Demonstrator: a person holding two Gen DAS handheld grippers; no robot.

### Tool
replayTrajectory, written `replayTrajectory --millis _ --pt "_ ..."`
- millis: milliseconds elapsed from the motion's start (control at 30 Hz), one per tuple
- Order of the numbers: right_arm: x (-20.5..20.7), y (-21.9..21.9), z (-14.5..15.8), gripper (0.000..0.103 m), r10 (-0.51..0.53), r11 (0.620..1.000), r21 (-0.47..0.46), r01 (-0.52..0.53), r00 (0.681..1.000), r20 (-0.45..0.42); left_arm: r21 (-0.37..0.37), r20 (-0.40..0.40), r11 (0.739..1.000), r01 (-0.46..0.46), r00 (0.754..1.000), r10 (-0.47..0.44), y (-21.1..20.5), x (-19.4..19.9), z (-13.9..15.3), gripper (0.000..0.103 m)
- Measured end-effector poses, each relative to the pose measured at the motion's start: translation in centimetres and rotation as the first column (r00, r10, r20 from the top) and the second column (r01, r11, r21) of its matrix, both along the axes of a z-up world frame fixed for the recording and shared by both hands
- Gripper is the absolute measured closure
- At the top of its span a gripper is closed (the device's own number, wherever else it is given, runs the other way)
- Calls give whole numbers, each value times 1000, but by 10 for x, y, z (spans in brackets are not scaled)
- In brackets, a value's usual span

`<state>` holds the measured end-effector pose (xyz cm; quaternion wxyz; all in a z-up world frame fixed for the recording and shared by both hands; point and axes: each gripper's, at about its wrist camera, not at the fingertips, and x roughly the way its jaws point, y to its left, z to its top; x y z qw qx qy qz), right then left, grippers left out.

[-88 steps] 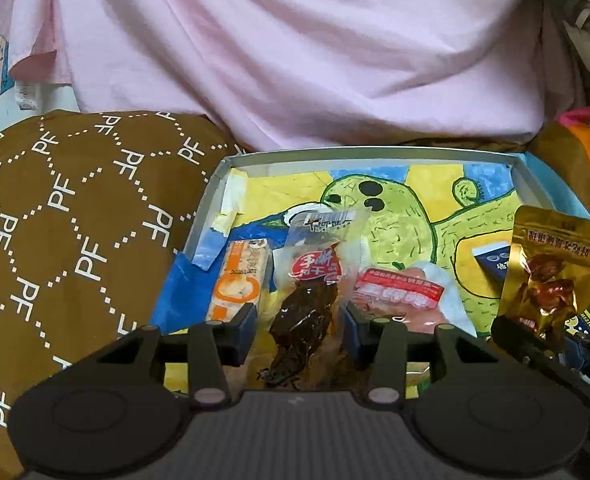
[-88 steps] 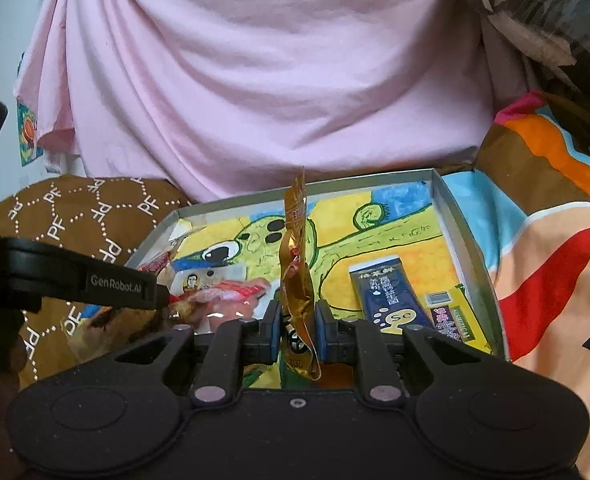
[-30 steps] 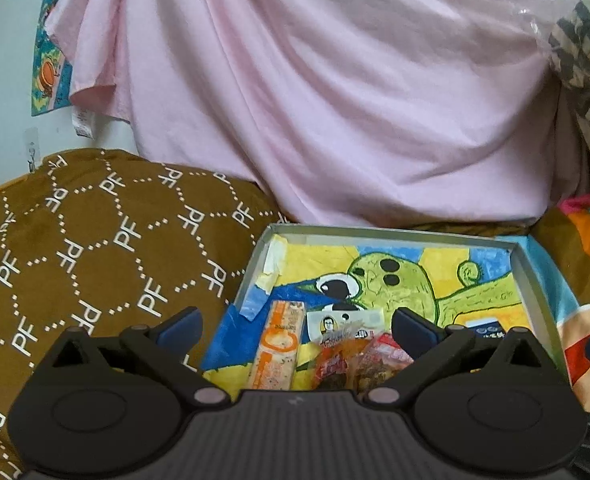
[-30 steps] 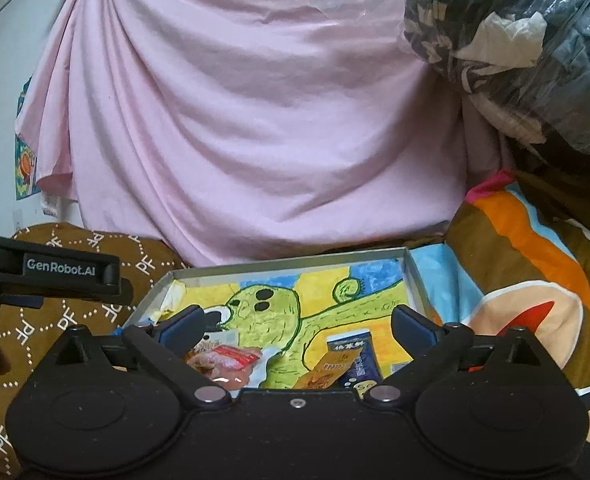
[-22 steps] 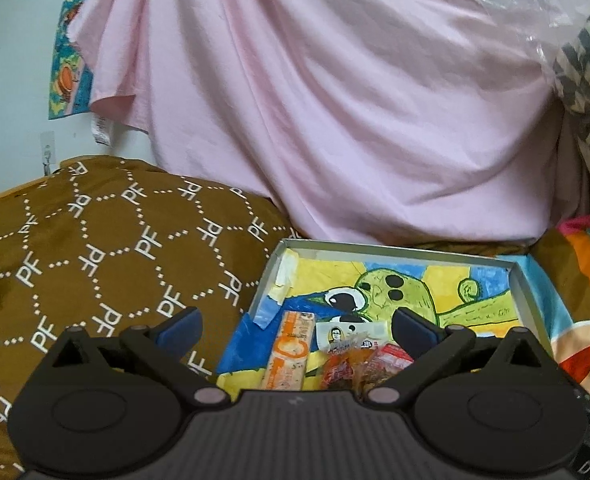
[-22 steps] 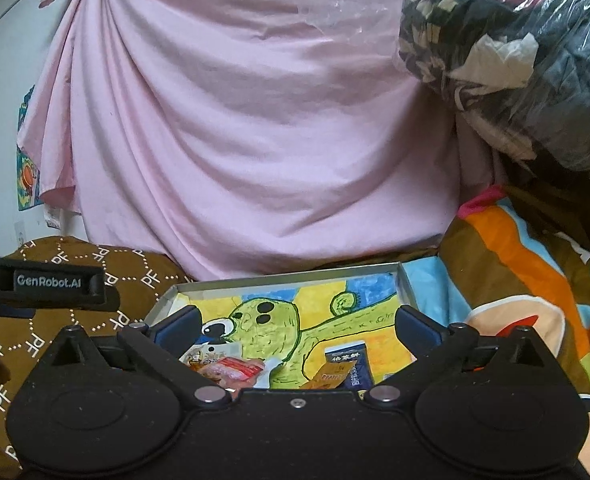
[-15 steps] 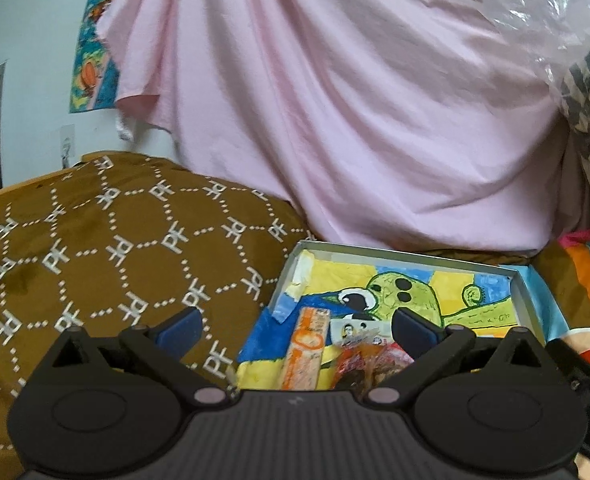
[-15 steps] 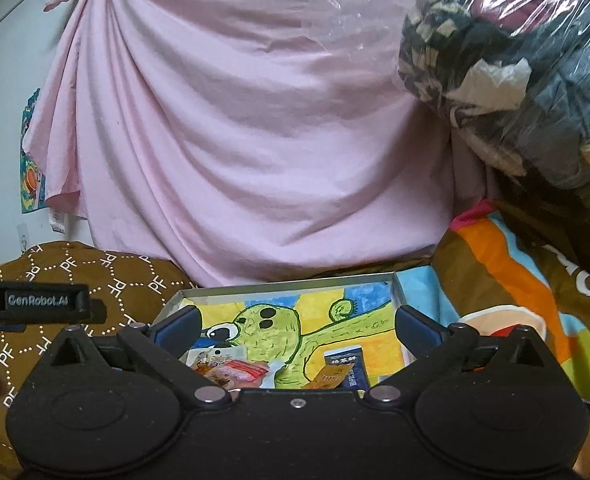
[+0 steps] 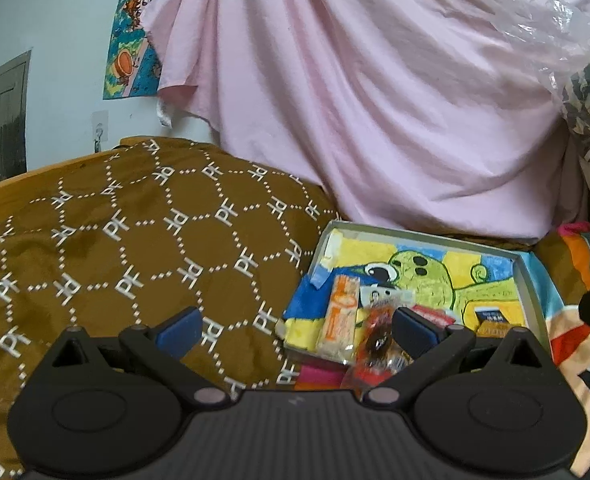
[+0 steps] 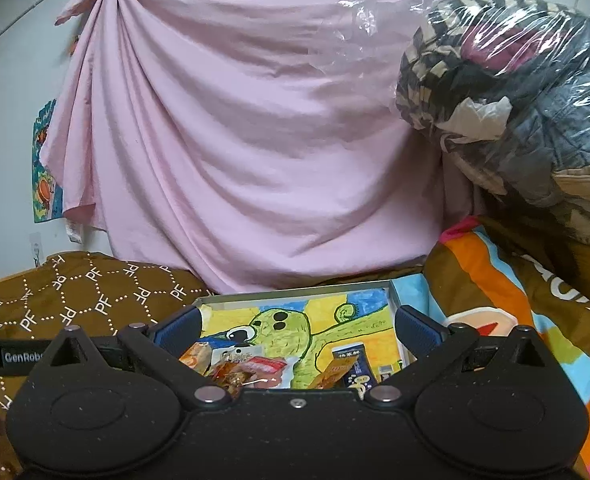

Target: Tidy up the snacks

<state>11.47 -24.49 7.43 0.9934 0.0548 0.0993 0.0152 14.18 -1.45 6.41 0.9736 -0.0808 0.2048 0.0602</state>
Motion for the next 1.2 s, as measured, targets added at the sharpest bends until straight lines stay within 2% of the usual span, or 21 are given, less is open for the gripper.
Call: replayTrajectory --millis 567,1000,1200 --pt "-59 13 -2 1 10 1000 14 -9 999 -36 23 -5 999 23 1000 -23 20 -66 -9 0" --pt "-106 21 -19 1 -13 1000 -4 13 997 -77 53 -9 997 53 999 -52 31 -98 -20 0" --pt "-115 25 -25 1 -31 999 -8 31 995 -92 80 21 995 56 998 -58 36 -109 -25 0"
